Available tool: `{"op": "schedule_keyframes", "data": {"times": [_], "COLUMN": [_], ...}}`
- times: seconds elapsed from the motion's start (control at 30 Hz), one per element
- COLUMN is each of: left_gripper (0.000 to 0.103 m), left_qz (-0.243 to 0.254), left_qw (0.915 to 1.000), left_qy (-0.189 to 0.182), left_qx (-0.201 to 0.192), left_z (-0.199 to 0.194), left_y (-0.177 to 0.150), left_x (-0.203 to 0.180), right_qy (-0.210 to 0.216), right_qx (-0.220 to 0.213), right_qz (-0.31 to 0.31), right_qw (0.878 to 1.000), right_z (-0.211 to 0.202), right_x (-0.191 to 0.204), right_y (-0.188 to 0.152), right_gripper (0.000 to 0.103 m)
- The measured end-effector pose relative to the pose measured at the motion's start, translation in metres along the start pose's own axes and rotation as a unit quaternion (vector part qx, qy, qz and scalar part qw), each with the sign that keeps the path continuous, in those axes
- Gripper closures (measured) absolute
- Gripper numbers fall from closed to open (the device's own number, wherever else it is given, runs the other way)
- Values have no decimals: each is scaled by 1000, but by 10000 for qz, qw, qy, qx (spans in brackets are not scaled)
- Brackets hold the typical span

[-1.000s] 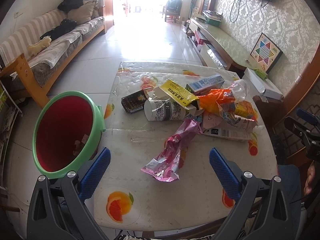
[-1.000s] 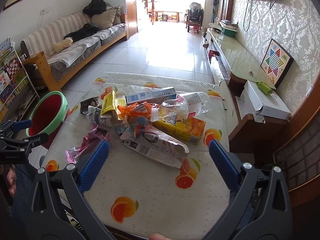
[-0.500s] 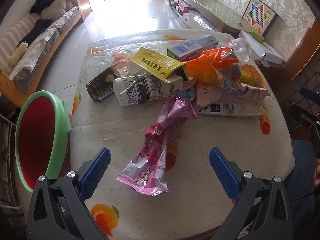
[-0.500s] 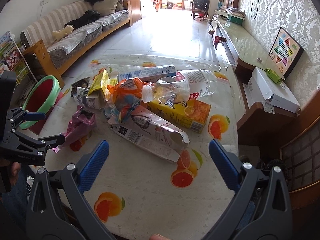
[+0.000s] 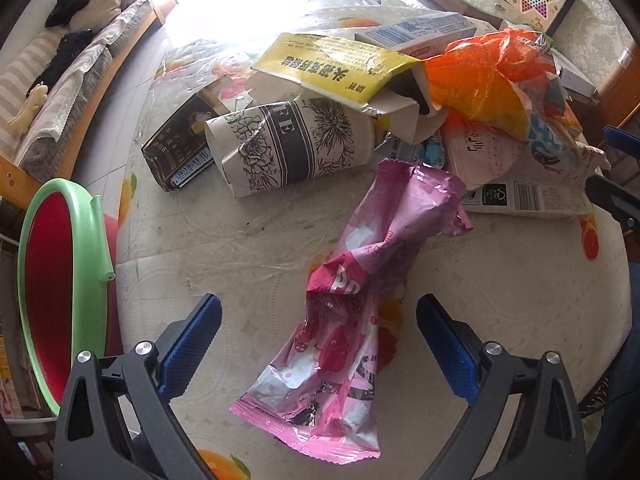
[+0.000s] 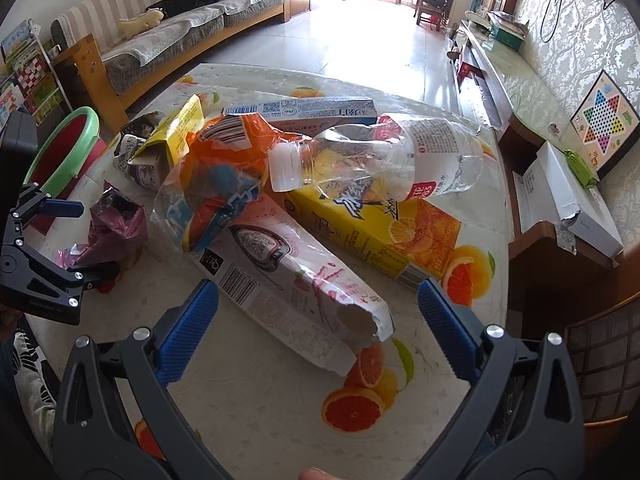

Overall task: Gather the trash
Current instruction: 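Grasp pink wrapper with left tool while right tool grasps pink-white carton, lift both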

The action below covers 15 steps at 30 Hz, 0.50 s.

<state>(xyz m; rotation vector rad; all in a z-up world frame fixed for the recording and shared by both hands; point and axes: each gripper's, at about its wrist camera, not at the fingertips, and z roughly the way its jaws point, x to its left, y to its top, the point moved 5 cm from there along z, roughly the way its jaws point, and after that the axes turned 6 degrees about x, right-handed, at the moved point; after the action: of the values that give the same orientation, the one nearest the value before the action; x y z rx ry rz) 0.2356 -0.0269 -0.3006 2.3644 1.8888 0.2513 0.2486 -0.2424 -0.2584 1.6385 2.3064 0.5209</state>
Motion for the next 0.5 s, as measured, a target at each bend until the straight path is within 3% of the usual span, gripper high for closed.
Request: {"op": "schedule_keyframes", "data": {"times": [0.1, 0.23, 0.37, 0.5], "left_gripper": [31, 38, 66, 72], "left_qz": [-5, -196, -257, -345], "left_qw": [9999, 9992, 9988, 9975], "left_qy": [-12, -247, -331, -540], "left_qx": [134, 261, 239, 293], "left_z": [7, 11, 5, 3], "left_y": [0, -2, -3, -2], "left_x": [-2, -2, -1, 3], "right_qy": [188, 367, 467, 564], "right_qx": [89, 135, 219, 416], "right_qz": [-91, -381, -408, -398], "right_qw": [9997, 9985, 9978, 9967], "right_z": [10, 19, 30, 43], "right_x": [1, 8, 7, 11], "right_y": [5, 10, 12, 10], "right_gripper": [5, 5, 5, 7]}}
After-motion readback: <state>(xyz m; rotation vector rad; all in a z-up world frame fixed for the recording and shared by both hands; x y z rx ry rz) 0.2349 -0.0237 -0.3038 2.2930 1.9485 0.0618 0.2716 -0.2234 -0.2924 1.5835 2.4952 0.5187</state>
